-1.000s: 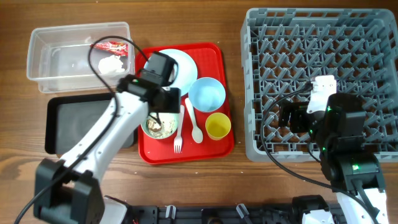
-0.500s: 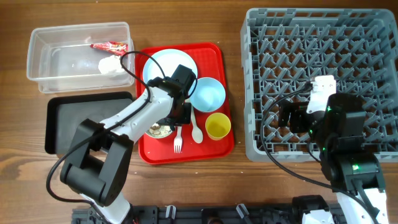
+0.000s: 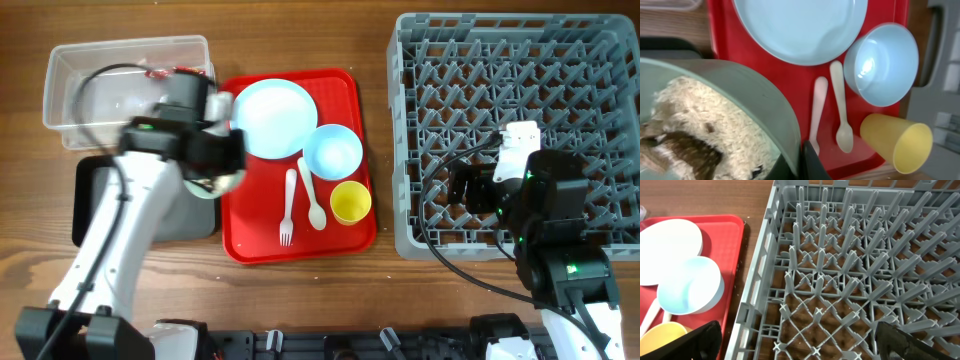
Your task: Sort waste into correct bins and load items into the dishwasher rack
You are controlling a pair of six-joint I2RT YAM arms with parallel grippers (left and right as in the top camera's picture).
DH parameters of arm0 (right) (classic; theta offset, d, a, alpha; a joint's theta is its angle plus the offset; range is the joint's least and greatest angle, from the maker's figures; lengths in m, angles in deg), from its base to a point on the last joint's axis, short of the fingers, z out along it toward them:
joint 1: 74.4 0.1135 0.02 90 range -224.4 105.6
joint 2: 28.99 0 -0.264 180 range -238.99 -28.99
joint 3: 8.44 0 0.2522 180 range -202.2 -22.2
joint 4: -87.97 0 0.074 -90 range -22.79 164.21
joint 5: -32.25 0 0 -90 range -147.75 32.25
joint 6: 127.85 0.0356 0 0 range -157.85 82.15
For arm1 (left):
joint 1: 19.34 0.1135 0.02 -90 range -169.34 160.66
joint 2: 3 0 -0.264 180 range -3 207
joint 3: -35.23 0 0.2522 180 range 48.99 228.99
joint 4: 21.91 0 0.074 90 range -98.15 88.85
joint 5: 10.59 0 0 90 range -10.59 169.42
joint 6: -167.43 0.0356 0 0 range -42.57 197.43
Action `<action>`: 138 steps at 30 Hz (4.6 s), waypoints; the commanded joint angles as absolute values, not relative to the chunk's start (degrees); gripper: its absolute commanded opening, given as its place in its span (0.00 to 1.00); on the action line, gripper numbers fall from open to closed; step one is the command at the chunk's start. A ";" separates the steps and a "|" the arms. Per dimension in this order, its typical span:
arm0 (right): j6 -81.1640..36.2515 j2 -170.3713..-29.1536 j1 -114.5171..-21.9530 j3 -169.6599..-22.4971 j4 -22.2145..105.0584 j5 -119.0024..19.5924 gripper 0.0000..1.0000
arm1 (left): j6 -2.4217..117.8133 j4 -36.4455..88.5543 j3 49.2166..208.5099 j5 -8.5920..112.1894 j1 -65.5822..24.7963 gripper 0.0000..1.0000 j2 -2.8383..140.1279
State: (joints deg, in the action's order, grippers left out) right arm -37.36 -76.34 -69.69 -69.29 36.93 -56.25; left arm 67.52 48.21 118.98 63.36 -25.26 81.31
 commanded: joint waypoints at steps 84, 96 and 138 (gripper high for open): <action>-34.70 -77.35 -69.82 -70.63 39.82 -51.95 1.00 | 63.61 43.73 128.99 48.37 -47.73 0.04 95.85; -33.87 -100.80 -69.82 -70.63 70.48 18.63 0.99 | 60.00 24.99 128.91 6.75 -38.50 0.04 95.69; -34.59 -94.70 -82.13 -96.37 10.05 -48.08 0.37 | 62.19 48.05 128.93 64.50 -25.93 0.73 88.61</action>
State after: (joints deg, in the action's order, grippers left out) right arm -34.59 -93.61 -79.74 -91.52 14.53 -36.78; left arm 60.92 47.90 128.75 62.66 -26.02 89.44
